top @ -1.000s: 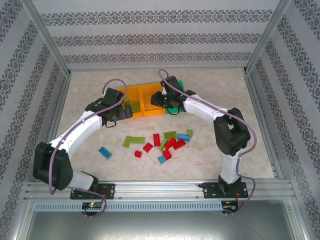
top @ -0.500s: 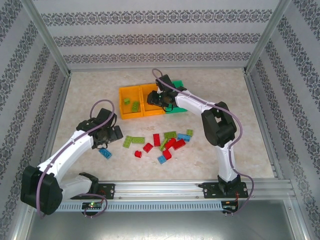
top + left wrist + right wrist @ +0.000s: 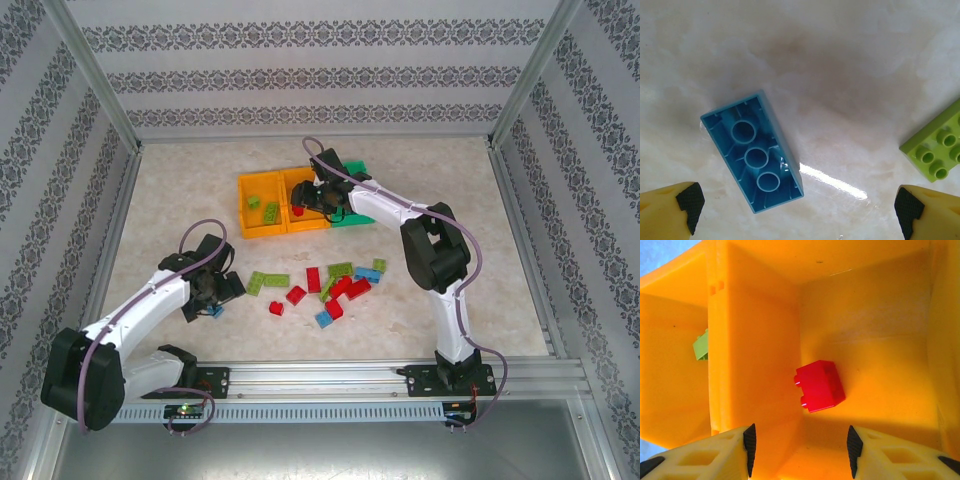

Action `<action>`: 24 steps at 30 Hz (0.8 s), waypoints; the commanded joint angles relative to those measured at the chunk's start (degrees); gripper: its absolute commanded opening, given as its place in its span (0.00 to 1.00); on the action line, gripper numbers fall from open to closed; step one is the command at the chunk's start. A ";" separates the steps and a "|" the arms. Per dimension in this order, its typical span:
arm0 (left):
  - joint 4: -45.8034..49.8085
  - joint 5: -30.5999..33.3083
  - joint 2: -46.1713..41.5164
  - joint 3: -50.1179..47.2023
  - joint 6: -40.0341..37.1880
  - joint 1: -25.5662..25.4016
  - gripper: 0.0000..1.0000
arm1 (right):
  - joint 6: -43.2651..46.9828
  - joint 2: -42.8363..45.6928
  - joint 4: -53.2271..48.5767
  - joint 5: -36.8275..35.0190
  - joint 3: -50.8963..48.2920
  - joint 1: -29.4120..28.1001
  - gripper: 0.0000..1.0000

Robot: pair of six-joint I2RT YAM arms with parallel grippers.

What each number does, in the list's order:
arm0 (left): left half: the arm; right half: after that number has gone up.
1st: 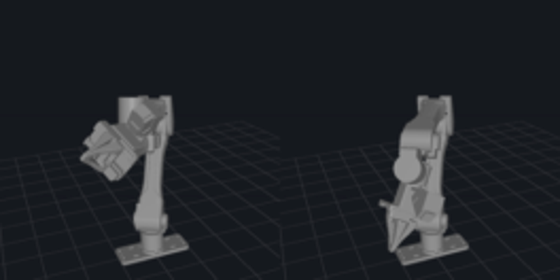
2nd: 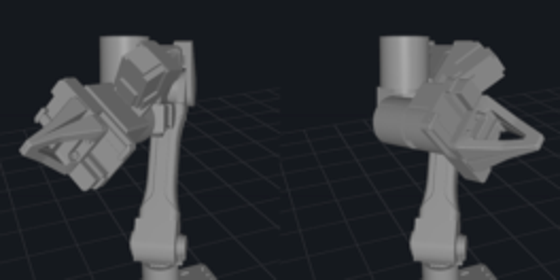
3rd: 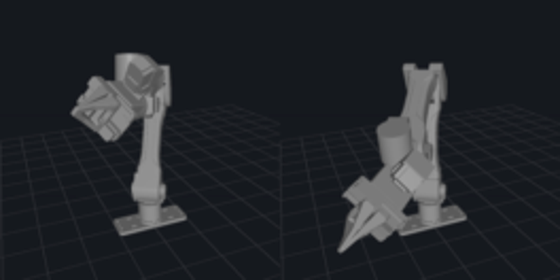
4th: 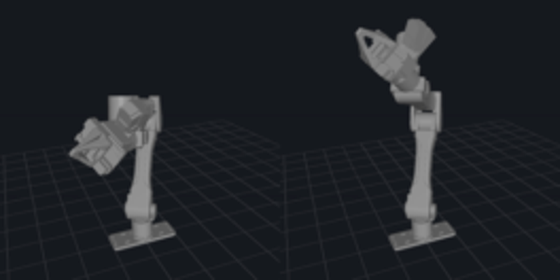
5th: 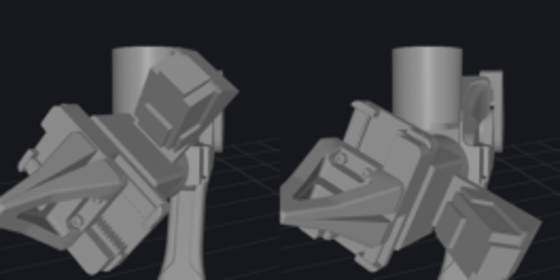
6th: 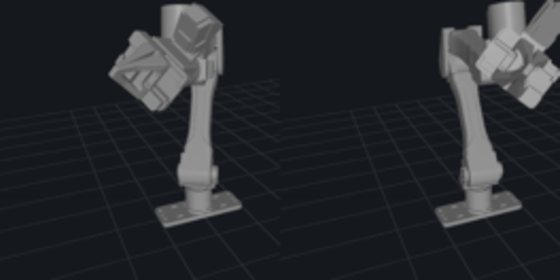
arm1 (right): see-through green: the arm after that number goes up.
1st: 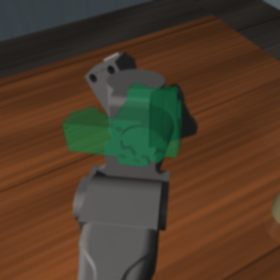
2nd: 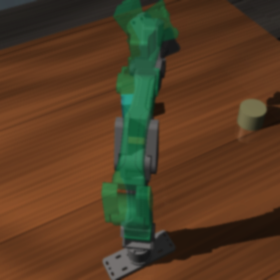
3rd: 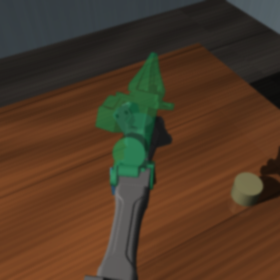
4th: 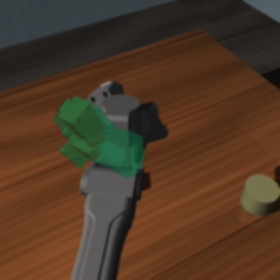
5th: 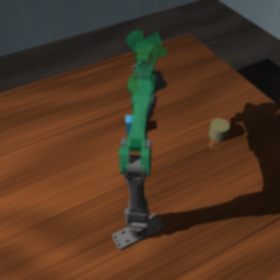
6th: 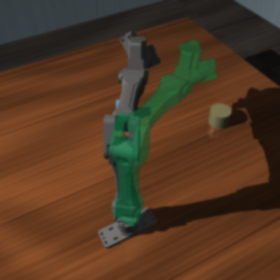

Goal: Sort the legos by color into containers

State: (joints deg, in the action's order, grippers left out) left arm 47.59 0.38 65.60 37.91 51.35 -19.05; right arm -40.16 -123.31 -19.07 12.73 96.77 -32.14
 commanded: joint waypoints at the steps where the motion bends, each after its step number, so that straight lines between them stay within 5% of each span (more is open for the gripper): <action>1: -1.61 -0.86 1.19 -1.22 1.40 -0.09 0.98 | 0.97 0.59 -0.29 -0.46 1.67 -0.86 0.56; 14: -4.84 -1.67 3.74 -4.59 1.42 1.25 0.88 | 1.70 10.18 1.11 -2.00 -3.79 -0.58 0.59; 24: -7.73 -2.31 4.92 -5.55 1.30 2.10 0.68 | 4.93 18.53 -0.33 -3.25 -10.68 -0.07 0.59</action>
State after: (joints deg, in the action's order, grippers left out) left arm 41.50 -1.54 69.89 33.10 52.38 -17.82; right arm -37.26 -107.24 -18.39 11.18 88.75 -32.75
